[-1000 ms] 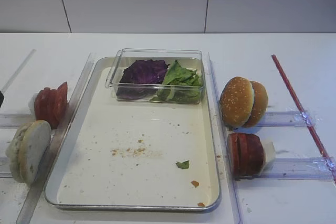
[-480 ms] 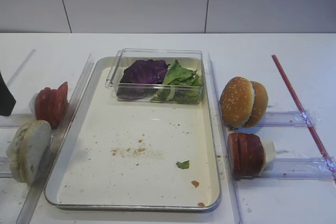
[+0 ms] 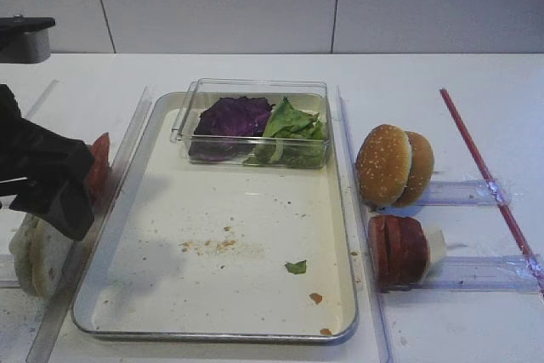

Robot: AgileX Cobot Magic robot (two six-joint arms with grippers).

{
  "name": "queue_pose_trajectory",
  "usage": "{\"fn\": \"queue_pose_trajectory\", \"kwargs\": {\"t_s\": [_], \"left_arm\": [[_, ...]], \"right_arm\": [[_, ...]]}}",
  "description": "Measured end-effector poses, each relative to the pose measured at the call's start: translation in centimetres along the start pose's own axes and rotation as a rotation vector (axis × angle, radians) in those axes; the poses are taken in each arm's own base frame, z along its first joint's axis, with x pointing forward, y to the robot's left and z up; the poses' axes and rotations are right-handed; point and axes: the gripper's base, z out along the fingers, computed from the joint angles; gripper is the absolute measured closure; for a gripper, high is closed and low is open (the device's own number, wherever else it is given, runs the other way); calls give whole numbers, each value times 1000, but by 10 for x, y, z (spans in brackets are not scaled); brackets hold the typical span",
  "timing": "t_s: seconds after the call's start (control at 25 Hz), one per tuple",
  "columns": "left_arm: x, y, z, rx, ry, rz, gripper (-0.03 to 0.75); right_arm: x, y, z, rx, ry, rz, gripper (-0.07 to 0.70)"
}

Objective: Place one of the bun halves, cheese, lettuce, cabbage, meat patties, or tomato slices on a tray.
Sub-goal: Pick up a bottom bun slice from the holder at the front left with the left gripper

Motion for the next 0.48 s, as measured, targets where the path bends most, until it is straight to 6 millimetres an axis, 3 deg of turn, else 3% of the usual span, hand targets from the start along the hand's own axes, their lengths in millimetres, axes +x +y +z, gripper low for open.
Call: {"fn": "queue_pose_trajectory", "kwargs": {"t_s": [0.48], "left_arm": [[-22,-5,8,-29,15,-26,124]], "right_arm": [[0,0,0,0,0,0,249]]}}
